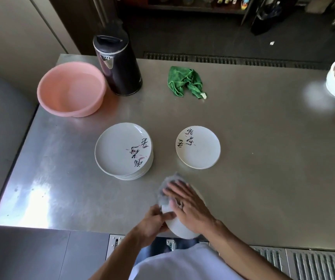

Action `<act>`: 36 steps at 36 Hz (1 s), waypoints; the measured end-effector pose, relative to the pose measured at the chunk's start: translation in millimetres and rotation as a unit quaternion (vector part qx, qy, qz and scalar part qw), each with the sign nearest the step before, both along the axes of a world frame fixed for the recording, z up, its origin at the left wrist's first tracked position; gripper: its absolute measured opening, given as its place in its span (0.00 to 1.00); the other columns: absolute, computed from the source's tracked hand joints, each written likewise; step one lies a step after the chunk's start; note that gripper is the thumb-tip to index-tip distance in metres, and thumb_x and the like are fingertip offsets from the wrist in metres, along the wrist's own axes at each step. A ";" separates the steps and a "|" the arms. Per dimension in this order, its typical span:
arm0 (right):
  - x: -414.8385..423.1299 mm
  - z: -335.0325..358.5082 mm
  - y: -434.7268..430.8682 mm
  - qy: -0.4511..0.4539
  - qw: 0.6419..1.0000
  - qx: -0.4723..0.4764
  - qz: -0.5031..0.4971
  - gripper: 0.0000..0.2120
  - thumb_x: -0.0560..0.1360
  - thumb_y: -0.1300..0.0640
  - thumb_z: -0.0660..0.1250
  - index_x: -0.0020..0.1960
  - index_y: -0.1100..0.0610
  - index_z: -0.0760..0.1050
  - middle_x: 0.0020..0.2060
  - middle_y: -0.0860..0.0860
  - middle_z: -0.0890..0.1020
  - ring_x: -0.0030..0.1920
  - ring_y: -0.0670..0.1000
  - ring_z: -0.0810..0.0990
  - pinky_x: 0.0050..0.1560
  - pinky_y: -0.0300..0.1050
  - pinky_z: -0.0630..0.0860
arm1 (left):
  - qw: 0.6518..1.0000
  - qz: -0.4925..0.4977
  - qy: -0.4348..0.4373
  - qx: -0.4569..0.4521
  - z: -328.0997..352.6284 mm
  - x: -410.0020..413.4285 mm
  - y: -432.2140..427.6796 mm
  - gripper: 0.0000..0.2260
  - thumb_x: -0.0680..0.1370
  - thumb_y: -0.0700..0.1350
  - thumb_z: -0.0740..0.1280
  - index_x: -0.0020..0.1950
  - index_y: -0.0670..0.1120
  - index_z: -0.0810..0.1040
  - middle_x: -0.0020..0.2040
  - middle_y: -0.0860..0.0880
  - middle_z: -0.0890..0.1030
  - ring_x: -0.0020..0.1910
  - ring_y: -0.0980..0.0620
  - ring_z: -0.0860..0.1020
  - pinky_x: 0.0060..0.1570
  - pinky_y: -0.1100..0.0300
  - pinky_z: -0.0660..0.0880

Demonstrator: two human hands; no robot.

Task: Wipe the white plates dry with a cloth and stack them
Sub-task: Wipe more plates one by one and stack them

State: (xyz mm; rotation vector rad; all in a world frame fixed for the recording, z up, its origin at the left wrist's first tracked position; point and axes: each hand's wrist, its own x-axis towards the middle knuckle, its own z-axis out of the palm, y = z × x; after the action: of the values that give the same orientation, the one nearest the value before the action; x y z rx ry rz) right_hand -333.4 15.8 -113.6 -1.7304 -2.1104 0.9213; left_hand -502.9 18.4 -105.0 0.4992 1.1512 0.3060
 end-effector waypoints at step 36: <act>-0.3 6.6 -15.8 0.012 0.999 0.052 -0.010 0.21 0.84 0.50 0.55 0.75 0.53 0.70 0.77 0.49 0.65 0.78 0.53 0.62 0.78 0.49 0.57 | 0.999 -0.014 -0.053 0.004 1.5 -18.3 7.7 0.22 0.72 0.39 0.76 0.65 0.47 0.80 0.62 0.37 0.82 0.58 0.40 0.82 0.59 0.39 0.79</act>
State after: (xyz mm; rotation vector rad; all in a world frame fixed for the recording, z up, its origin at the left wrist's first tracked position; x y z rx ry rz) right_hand -333.7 0.0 -107.0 -1.6773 -2.0834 0.8092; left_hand -521.2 26.2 -103.5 0.5008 1.0403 0.3099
